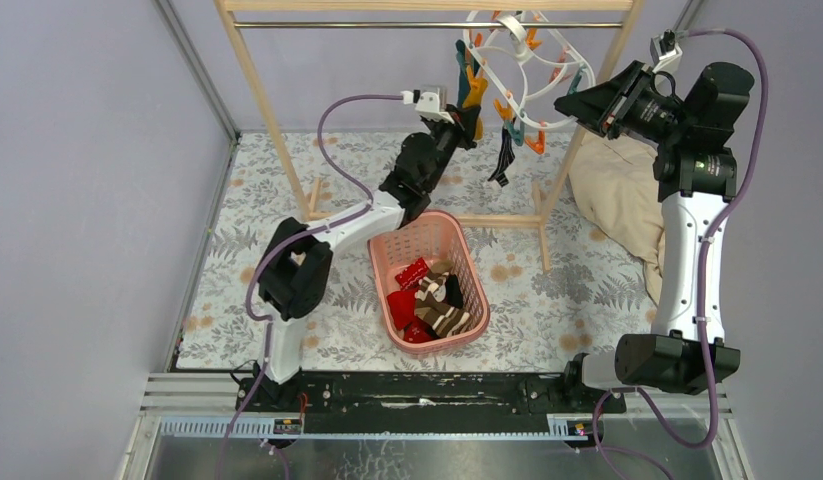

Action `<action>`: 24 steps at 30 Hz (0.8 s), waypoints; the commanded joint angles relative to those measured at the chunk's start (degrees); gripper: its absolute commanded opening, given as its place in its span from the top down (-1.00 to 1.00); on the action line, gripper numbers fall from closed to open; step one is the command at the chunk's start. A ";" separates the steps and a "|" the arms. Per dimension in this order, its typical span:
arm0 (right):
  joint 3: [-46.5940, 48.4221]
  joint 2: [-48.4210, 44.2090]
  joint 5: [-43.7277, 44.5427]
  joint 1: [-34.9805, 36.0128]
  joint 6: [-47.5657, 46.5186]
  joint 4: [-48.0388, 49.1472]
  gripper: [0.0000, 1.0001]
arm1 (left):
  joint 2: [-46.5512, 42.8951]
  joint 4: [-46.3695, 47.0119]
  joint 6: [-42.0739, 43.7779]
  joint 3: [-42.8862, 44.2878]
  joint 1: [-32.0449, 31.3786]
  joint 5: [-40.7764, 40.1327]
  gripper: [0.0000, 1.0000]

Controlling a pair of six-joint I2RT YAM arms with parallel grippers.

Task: Remove the socks clipped to the hanger
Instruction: Remove the sock from the hanger.

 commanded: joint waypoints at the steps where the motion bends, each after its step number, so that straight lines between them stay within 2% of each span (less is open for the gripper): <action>1: 0.75 -2.16 -3.82 -0.28 -0.66 4.12 0.59 | -7.70 -0.17 1.80 -5.39 0.36 0.12 1.00; 4: 2.14 -0.86 -2.80 -0.36 -0.57 4.05 0.57 | -13.31 -0.65 3.68 -11.07 0.35 -0.19 1.00; 8: 5.00 2.20 -1.76 -0.36 -0.11 3.92 0.39 | -20.25 -1.16 5.00 -17.03 0.43 -0.56 1.00; 12: 8.55 3.82 -1.10 -0.69 -1.65 0.87 -0.14 | -26.11 -3.04 5.83 -21.24 0.43 -0.89 1.00; 14: 9.87 3.42 -0.25 -0.80 -2.86 -0.74 -0.47 | -28.63 -3.65 6.04 -22.88 0.36 -1.12 1.00; 15: 10.58 3.16 0.27 -0.80 -3.75 -1.96 -0.55 | -29.67 -4.11 6.12 -23.44 0.35 -1.16 1.00; 19: 14.27 1.56 4.72 -0.80 -11.43 -11.02 -0.62 | -33.54 -6.83 6.41 -24.96 0.40 -1.44 1.00; 22: 17.57 -0.03 13.46 -0.75 -21.57 -21.90 -0.64 | -35.99 -8.85 6.03 -25.67 0.40 -1.47 1.00; 24: 15.80 -2.59 19.38 -0.80 -25.45 -24.23 -0.63 | -37.48 -10.17 5.55 -25.97 0.35 -1.36 1.00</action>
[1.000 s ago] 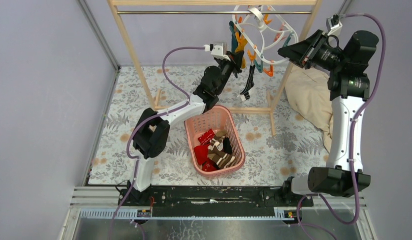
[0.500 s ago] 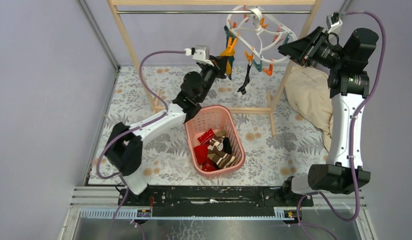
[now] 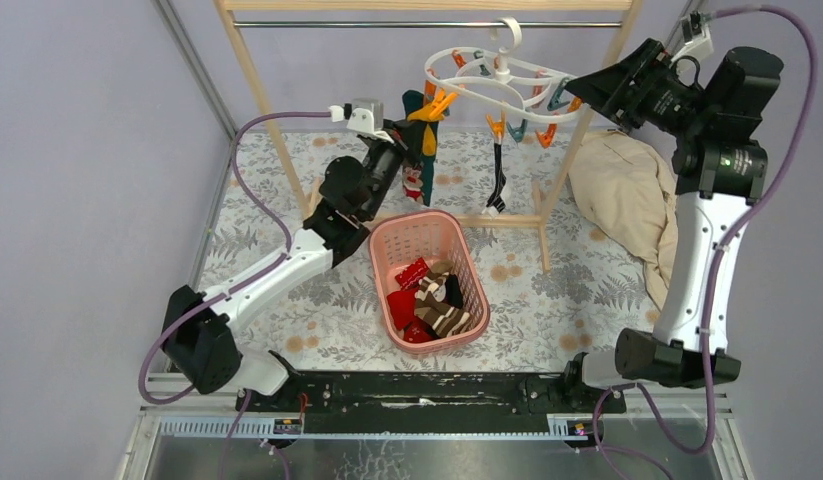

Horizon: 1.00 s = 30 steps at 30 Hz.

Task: Remove the socks clipped to the hanger
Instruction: Remove the sock from the hanger.

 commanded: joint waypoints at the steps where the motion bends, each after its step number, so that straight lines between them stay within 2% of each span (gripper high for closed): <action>1: 0.39 -7.12 13.99 -0.21 -14.02 -10.12 -0.62 | -4.13 -2.91 0.36 -0.77 0.33 -1.45 1.00; 5: -8.43 -13.26 17.97 -0.21 -16.82 -7.39 -0.55 | -5.73 -5.82 -0.48 0.12 0.25 0.00 1.00; 11: -16.31 -19.95 12.16 -0.12 -14.78 -1.31 -0.16 | -6.60 -12.20 -0.31 3.14 -1.40 0.93 1.00; 15: -19.20 -22.78 7.63 -0.05 -12.80 2.00 -0.07 | -6.32 -16.07 0.90 5.45 -3.64 -0.03 1.00; 19: -19.43 -21.49 0.74 1.63 -9.39 3.35 0.00 | -5.62 -17.95 1.42 6.53 -5.46 -0.55 0.98; 25: -16.21 -17.00 -1.98 8.74 -10.56 0.21 0.04 | -3.89 -19.97 2.23 8.30 -7.32 -1.67 0.96; 30: -11.94 -13.51 6.92 18.37 -14.12 -5.48 0.10 | -2.50 -20.88 3.13 9.30 -8.68 -3.02 0.95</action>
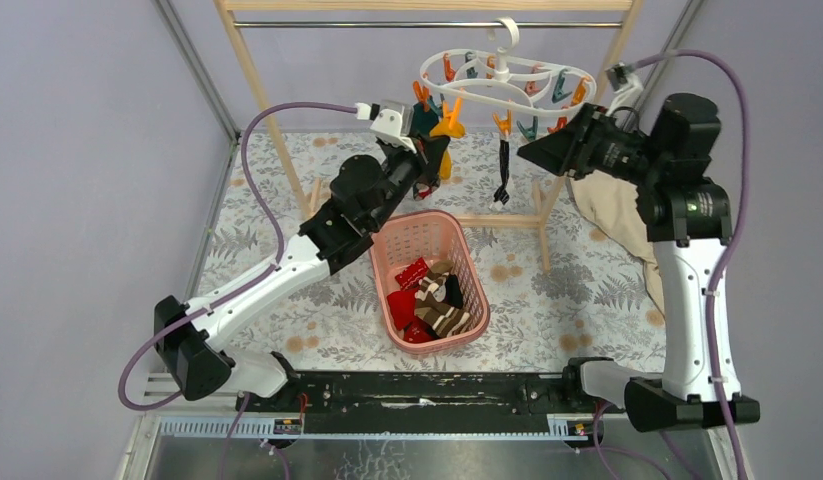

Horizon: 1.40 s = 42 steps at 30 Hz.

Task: Remove the socks clipped to the hanger
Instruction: Remove the sock from the hanger.

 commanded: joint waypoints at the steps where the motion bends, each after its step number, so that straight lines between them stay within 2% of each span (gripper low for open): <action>1: 5.26 1.92 6.77 7.31 -3.31 -3.98 0.11 | 1.59 -1.47 2.25 2.65 -1.14 -2.59 0.95; 5: 6.96 3.72 14.20 12.65 -3.31 -4.10 0.15 | 2.87 -2.48 3.67 3.57 -2.34 -4.88 0.94; 11: 14.82 9.78 29.45 21.14 -5.27 -8.15 0.15 | 4.89 -1.88 7.09 3.74 -5.06 -12.16 0.94; 14: 16.87 12.32 36.22 25.17 -6.29 -8.91 0.10 | 5.45 -0.20 8.06 2.81 -5.68 -15.11 0.94; 20: 10.72 12.44 43.01 28.35 -6.15 -2.29 0.00 | 4.67 3.11 8.91 0.18 -6.26 -18.05 0.95; 25: 10.04 13.59 47.65 30.25 -7.47 0.40 -0.02 | 3.93 6.09 9.75 -1.91 -6.44 -19.16 0.93; 28: 5.11 11.95 46.63 30.26 -6.63 4.50 -0.02 | 4.08 6.40 9.12 -1.89 -6.49 -17.54 0.90; 32: -8.50 5.75 42.99 30.24 -4.28 13.93 -0.06 | 4.58 4.85 7.71 -0.38 -6.50 -13.30 0.89; 36: -21.95 -2.33 43.21 30.21 -4.14 22.47 -0.09 | 5.10 0.64 5.92 2.63 -6.47 -9.73 0.89; 42: -34.43 -10.23 41.86 30.48 -7.06 34.23 -0.15 | 6.34 -7.16 1.23 8.69 -6.39 -8.33 0.86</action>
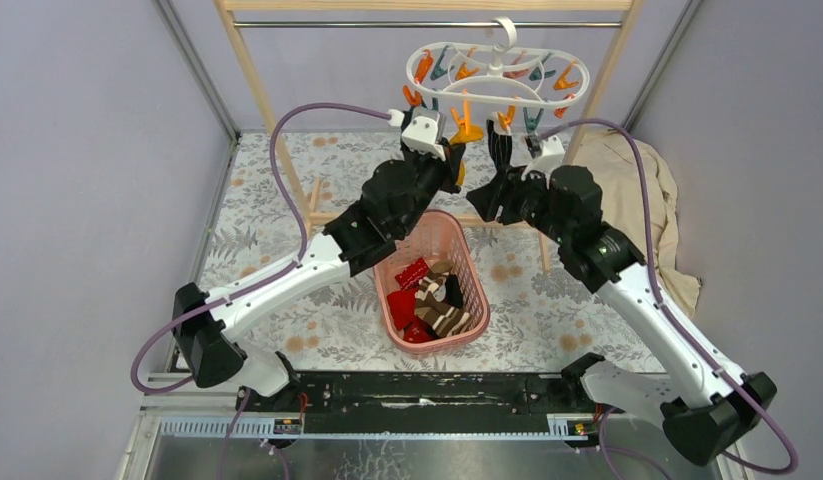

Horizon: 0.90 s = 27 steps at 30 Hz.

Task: Remove the socks clipped to the hanger
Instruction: Remove the sock from the hanger.

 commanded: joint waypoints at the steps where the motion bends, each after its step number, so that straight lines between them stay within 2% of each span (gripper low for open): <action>1: -5.43 -5.48 -1.49 0.71 -2.45 16.05 -0.16 | 1.16 -5.23 -4.10 5.89 -0.37 1.79 0.86; 5: -9.59 -7.65 -1.15 1.13 -3.85 21.03 -0.20 | 2.65 -7.99 -5.74 8.37 -0.33 1.81 0.86; 12: -9.65 -6.51 0.00 3.74 -6.42 24.62 -0.27 | 4.86 -10.77 -8.86 10.19 -0.35 2.54 0.85; 19: -7.00 -2.78 5.67 6.18 -9.36 21.70 -0.30 | 5.32 -11.64 -11.27 10.06 -0.36 3.91 0.85; 24: -6.85 -2.40 13.08 7.75 -10.86 19.28 -0.30 | 5.23 -12.74 -12.19 9.98 -0.36 4.73 0.84; 27: -6.98 -1.97 14.05 7.84 -11.01 19.51 -0.24 | 5.07 -12.99 -12.78 9.93 -0.36 5.48 0.84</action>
